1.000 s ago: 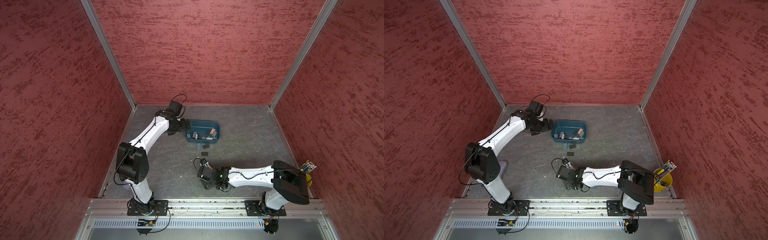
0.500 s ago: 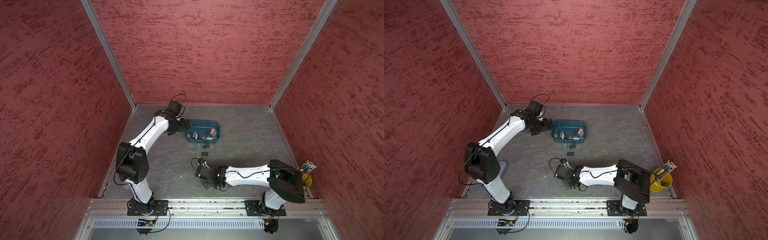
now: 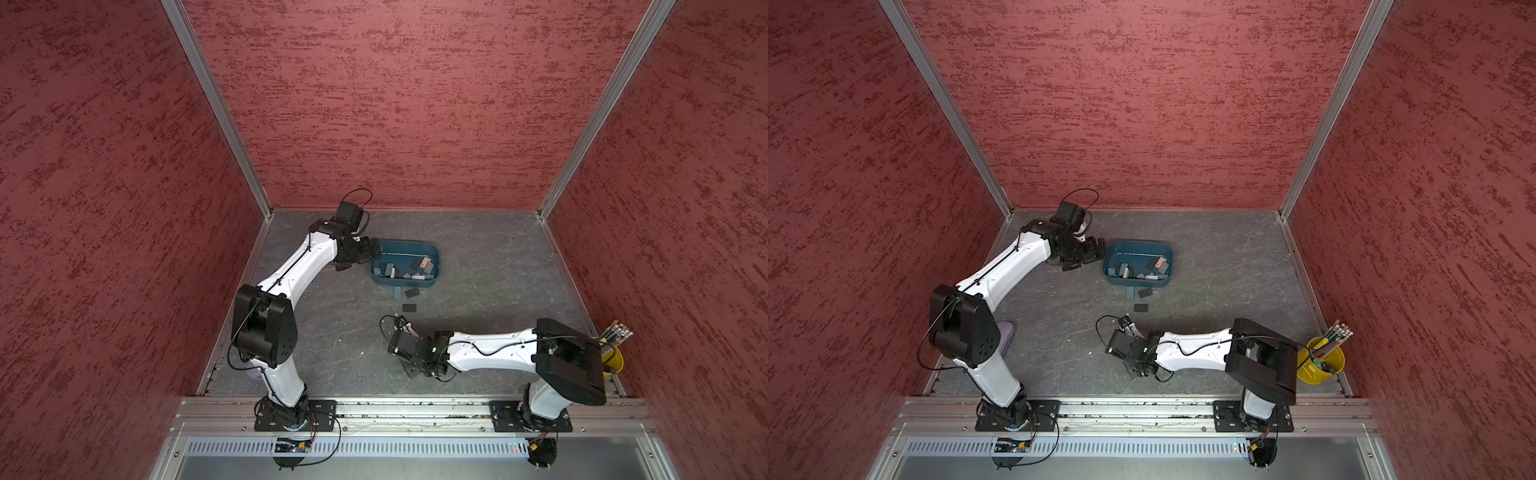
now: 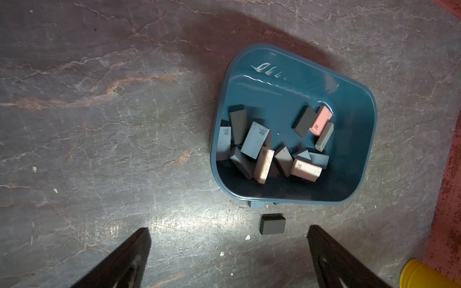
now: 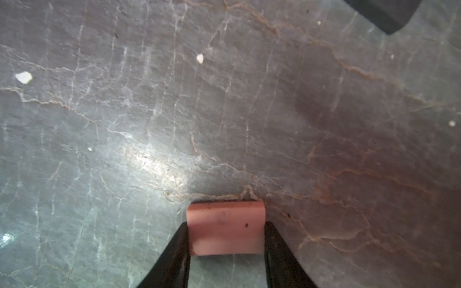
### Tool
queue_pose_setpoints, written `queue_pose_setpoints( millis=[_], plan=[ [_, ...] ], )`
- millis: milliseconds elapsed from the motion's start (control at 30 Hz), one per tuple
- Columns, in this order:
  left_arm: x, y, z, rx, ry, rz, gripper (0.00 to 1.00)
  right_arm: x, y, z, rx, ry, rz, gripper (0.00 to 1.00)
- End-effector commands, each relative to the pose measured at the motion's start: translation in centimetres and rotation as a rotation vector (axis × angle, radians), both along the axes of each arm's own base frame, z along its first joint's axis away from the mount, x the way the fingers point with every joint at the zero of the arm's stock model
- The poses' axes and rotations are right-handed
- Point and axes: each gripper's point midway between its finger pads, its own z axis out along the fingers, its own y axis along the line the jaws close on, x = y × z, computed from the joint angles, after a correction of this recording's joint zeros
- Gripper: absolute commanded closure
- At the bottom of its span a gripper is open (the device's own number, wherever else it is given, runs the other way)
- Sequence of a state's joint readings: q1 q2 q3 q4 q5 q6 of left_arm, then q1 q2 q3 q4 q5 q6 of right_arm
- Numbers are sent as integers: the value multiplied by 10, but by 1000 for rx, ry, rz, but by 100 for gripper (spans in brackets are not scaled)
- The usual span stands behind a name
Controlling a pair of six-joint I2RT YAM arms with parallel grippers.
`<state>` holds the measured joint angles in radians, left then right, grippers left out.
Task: Put the eraser in the storage box
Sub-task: Pick up the eraser from the center of the board.
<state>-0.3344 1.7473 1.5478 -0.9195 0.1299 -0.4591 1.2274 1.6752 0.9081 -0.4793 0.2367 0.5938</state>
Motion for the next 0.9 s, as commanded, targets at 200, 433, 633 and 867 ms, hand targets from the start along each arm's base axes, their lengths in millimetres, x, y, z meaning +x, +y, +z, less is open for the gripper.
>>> queue_pose_setpoints(
  millis=[200, 433, 633, 867],
  plan=[
    [0, 3, 8, -14, -22, 14, 0, 21, -4, 30, 36, -80, -56, 57],
    [0, 3, 6, -13, -18, 13, 0, 44, -5, 60, 80, -140, -90, 57],
    [-1, 4, 2, -2, -10, 20, 0, 81, -7, 94, 117, -208, -112, 56],
    [-2, -1, 0, 26, 2, 9, 0, 141, -4, 134, 168, -284, -130, 56]
  ],
)
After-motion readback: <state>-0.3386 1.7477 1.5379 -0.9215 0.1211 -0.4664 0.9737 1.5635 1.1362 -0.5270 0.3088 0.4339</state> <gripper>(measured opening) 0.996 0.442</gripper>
